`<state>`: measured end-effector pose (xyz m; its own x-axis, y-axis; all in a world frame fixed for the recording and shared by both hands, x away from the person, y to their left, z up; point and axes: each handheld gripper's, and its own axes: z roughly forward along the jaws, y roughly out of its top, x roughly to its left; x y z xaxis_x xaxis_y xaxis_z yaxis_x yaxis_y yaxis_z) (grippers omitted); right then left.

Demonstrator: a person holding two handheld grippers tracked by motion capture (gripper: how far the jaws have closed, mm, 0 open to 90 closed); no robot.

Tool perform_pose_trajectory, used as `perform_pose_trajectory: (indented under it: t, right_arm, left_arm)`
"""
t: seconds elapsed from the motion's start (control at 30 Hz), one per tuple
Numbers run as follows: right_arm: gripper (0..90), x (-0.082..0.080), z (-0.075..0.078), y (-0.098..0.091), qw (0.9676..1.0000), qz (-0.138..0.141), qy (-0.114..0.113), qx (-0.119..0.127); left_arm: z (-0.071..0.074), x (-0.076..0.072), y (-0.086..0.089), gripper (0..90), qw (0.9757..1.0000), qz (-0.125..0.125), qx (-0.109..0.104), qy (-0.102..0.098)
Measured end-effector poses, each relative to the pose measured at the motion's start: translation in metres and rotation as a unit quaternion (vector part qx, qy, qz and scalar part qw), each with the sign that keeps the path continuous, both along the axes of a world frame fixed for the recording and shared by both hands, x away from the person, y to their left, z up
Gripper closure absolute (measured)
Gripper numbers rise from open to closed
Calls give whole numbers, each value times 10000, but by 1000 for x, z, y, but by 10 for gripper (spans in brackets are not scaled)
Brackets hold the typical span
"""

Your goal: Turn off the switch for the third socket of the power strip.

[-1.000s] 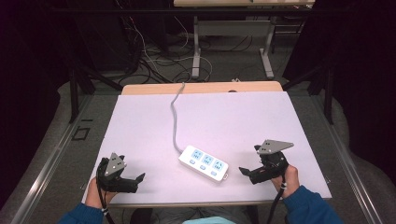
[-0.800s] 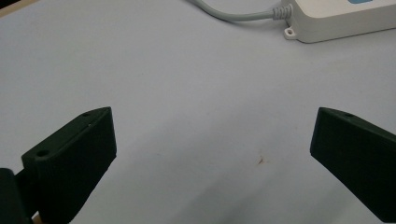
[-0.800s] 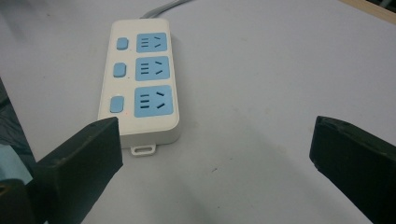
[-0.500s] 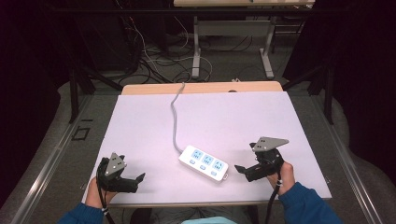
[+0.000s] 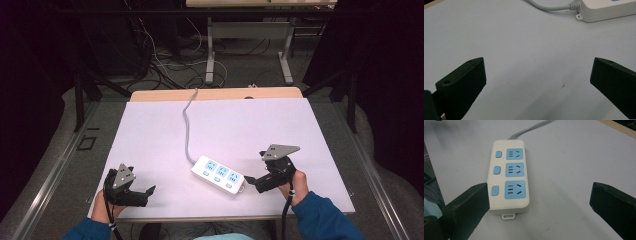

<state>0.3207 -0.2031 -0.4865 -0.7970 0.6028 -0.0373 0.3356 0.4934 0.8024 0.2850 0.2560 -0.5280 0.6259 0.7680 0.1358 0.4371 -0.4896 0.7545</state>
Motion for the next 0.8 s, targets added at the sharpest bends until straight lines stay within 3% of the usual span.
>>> perform_pose_trajectory:
  t: [0.8]
  right_arm:
    - [20,11,-6,33,9988,394,190,-203]
  left_arm:
    - [0,1,0,2,10000,-15,9,14]
